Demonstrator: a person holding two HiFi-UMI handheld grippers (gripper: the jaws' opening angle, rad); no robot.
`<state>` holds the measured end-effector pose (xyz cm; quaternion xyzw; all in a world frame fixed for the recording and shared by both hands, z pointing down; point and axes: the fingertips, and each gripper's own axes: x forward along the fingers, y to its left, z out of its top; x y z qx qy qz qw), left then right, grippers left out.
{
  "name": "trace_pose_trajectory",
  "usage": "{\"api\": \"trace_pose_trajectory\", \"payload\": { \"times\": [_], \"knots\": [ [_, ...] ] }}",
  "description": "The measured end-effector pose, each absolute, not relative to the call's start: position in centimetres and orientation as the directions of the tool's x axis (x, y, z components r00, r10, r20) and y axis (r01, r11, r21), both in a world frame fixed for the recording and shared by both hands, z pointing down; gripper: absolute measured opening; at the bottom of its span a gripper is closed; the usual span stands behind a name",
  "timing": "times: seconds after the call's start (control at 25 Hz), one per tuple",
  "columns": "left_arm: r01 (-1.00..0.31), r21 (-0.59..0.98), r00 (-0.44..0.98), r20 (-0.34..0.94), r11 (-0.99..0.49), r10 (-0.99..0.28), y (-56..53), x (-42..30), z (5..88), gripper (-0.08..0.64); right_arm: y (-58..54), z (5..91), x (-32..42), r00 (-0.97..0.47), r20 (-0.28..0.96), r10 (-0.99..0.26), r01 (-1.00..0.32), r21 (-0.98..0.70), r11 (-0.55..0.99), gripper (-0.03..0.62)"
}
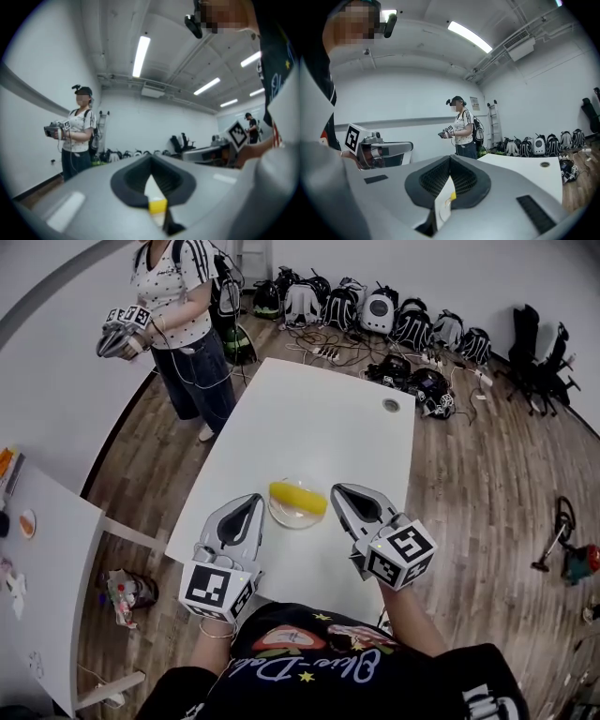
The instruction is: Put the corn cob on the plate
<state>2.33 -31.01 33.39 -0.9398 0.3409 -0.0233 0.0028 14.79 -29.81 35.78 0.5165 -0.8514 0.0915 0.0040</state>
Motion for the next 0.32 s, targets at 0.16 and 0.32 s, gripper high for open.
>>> {"api": "trace_pose_trajectory", "payload": {
  "times": [0.16,0.32],
  "knots": [
    [-0.651,-0.041,0.757,0.042,-0.758,-0.652,-31.2,1.7,33.3,-0.006,-30.1,35.7,14.9,-0.448,0.098,-0.888,-0.890,-0.144,0.433,0.015],
    [-0.667,-0.030,0.744,0.040,-0.745,-0.667,-31.7,1.1,33.4,-0.006,-30.3,35.8,14.6,-0.451,0.103,-0.887,-0.889,-0.144,0.435,0.015]
  ]
}}
